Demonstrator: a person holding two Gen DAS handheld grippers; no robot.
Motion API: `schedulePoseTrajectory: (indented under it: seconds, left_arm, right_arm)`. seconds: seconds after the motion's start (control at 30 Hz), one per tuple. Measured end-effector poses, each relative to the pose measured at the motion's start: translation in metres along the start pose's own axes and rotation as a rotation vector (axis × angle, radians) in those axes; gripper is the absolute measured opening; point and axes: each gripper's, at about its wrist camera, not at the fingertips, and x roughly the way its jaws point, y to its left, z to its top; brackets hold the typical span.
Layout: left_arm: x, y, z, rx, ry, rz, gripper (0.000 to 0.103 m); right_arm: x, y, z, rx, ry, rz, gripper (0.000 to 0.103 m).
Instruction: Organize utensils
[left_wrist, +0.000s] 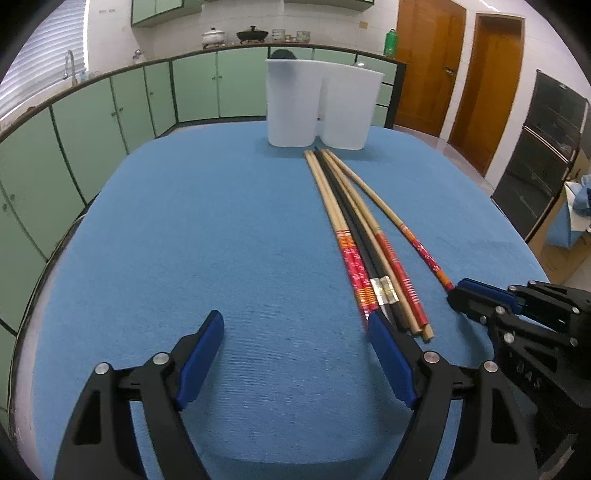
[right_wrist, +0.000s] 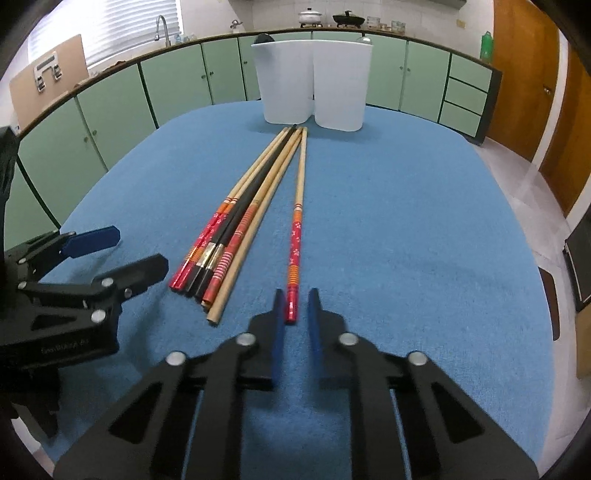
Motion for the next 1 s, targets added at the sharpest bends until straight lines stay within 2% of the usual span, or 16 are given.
schedulePoseTrajectory:
  seconds: [0.3,0.47,0.57,0.73,0.83,0.93,1.0]
  left_arm:
    - [0.0048,-0.0053,-0.0006,0.025,0.030,0.004,0.079]
    - [0.0047,-0.0056,-0.0025,0.044,0.035,0.033,0.080]
    - [0.0060,-0.0040,-0.0026,0.042,0.043,0.077,0.080]
    - [0.0079,-0.0032,-0.0008,0.042,0.044,0.081,0.080]
    - [0.0084,-0.0018,0.0007,0.021,0.044,0.074,0.076]
    - [0.0080,-0.0047,0.0002,0.020,0.037,0.063,0.064]
    - [0.0074,-0.0071,-0.0003,0.020,0.032,0.050,0.051]
  right_arm:
    - [-0.0001,-0.0017,0.0001,0.012,-0.001,0.004,0.006]
    - [0.0007,-0.0020,0.0009,0.017,-0.001,0.010,0.006]
    - [-0.0002,-0.0012,0.0003,0.016,-0.001,0.010,0.006]
    - [-0.0003,-0.0012,0.0001,0.021,-0.002,0.014,0.008]
    - [0.0004,-0.0018,0.0005,0.024,-0.002,0.018,0.008]
    - [0.0011,-0.0020,0.0007,0.028,-0.003,0.020,0.008]
    - [0.0014,-0.0013,0.0003,0.028,-0.002,0.019,0.008]
